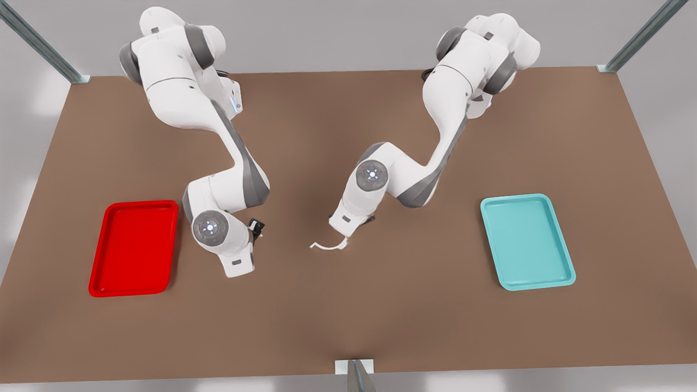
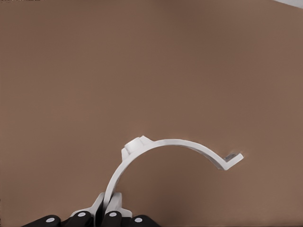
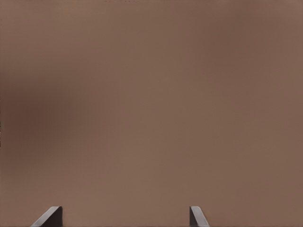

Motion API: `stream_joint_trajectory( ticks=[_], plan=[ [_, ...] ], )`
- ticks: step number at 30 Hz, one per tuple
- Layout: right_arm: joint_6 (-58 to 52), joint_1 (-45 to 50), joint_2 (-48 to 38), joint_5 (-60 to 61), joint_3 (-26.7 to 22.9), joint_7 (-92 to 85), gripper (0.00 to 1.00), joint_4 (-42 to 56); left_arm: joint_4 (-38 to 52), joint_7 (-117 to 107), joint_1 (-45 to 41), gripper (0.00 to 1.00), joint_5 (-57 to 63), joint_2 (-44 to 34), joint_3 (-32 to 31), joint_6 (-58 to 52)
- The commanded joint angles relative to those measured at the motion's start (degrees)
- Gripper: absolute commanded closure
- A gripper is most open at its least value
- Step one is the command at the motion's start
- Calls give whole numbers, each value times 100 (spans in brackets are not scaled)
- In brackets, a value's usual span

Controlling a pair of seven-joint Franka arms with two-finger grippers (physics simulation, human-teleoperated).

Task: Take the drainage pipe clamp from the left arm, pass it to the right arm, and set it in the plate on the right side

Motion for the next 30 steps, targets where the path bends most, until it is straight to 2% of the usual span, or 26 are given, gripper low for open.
stream_joint_trajectory(
  ticks=[1, 11, 30],
  plan=[
    [566, 110, 105, 348, 1, -1425, 0, 17, 7, 765, -45, 79, 233, 39, -8, -10],
    [1058, 690, 245, 612, 1, -370, 0, 61, 165, 634, -53, 79, 67, 154, -8, 16],
    [1348, 892, 667, 806, 1, -159, 0, 518, 174, 625, -88, 79, 67, 197, -8, 34]
  ],
)
